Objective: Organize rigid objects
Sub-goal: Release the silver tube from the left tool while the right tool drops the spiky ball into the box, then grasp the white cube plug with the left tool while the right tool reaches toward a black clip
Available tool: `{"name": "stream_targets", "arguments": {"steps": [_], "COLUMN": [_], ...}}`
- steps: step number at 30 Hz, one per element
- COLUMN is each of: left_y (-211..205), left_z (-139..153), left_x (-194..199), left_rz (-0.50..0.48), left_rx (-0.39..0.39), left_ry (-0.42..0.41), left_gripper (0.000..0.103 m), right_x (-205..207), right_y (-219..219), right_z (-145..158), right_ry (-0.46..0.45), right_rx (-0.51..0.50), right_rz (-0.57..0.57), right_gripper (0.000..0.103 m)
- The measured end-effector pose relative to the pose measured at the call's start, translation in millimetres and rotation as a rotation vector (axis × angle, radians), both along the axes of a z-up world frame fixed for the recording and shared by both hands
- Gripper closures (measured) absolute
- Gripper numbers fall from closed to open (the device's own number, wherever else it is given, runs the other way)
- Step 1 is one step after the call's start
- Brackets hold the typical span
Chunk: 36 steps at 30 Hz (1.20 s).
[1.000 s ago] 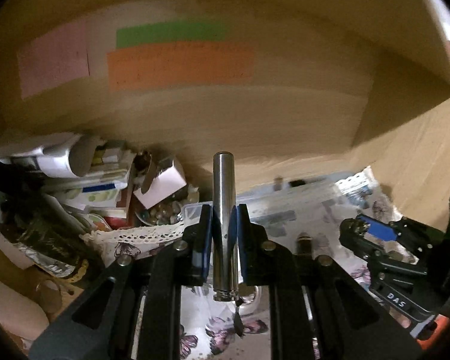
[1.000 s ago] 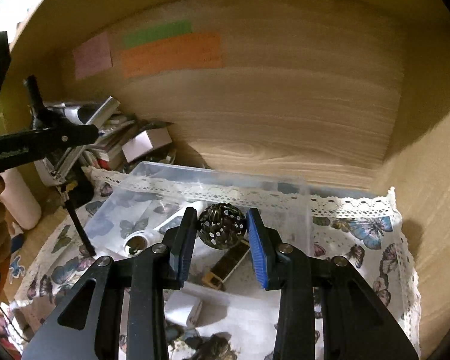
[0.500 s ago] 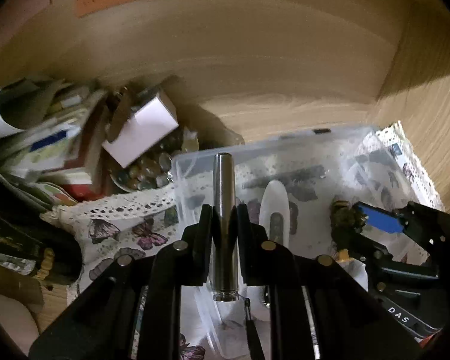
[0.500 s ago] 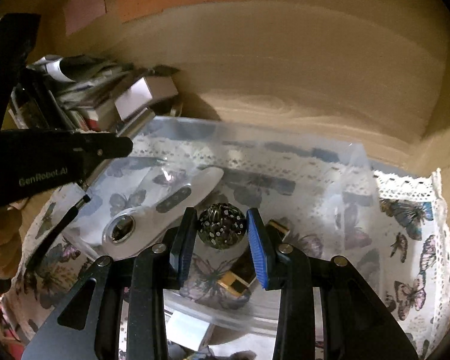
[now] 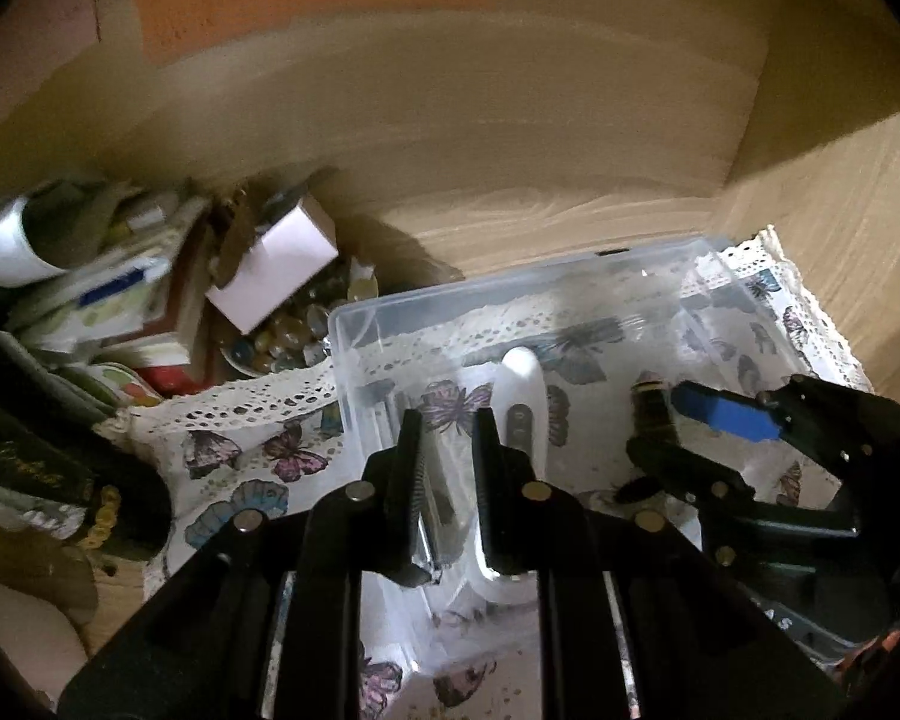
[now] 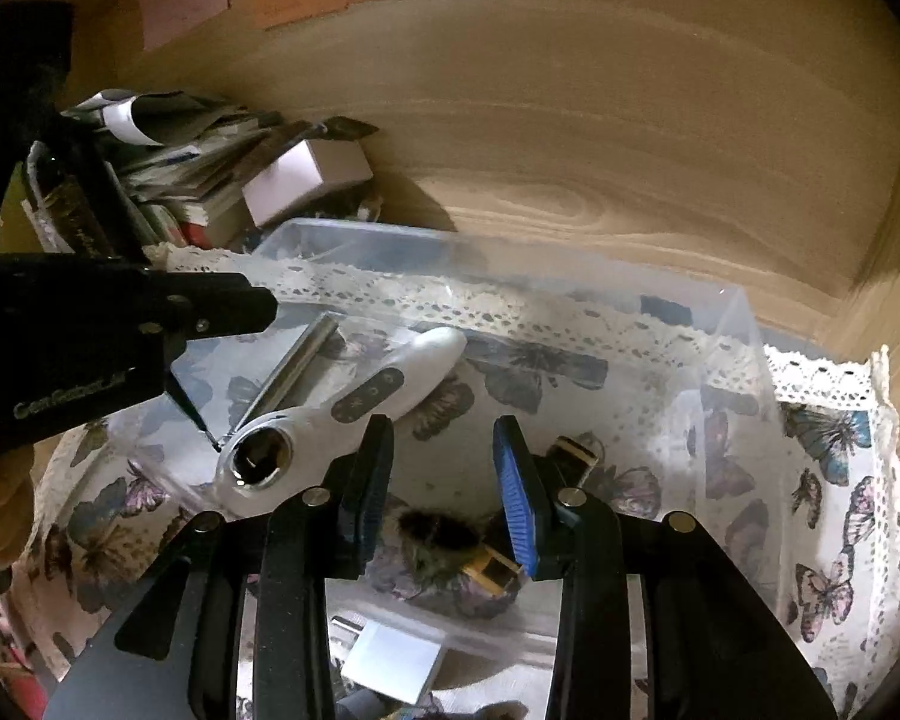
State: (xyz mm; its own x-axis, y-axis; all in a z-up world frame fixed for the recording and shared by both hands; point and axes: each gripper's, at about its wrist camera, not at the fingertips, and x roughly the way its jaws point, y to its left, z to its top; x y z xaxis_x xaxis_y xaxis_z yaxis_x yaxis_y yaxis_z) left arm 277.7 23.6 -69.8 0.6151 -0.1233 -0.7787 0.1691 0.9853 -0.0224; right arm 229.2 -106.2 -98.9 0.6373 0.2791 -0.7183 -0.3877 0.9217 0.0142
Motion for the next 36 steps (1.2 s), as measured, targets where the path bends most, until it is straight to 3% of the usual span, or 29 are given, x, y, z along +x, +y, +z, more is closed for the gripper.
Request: {"name": "stream_targets", "arguments": {"steps": [11,16,19,27,36], "left_y": [-7,-14,-16,-32,-64], "left_z": [52,56,44,-18,-45], "left_x": [-66,-91,-100,-104,-89], "left_rz": [-0.035,-0.051,-0.048,-0.060,-0.113], "left_rx": [-0.009,-0.014,-0.031,-0.045,-0.121], "left_ry": [-0.145,-0.171,-0.149,0.014,0.120], "left_gripper": [0.087,0.079,0.074,0.074,0.074], "right_x": [-45,-70,-82,-99,-110], "right_y": [-22,-34,-43,-60,-71], "right_z": [51,63,61,30,-10], "right_ry": [-0.171,-0.226,-0.219,-0.131,-0.031], "right_rx": [-0.016,-0.030,-0.022,-0.018,-0.001], "right_rz": [-0.055,-0.069,-0.082,-0.110,-0.138], "right_gripper": [0.053,0.049,0.049,0.049,0.049]}}
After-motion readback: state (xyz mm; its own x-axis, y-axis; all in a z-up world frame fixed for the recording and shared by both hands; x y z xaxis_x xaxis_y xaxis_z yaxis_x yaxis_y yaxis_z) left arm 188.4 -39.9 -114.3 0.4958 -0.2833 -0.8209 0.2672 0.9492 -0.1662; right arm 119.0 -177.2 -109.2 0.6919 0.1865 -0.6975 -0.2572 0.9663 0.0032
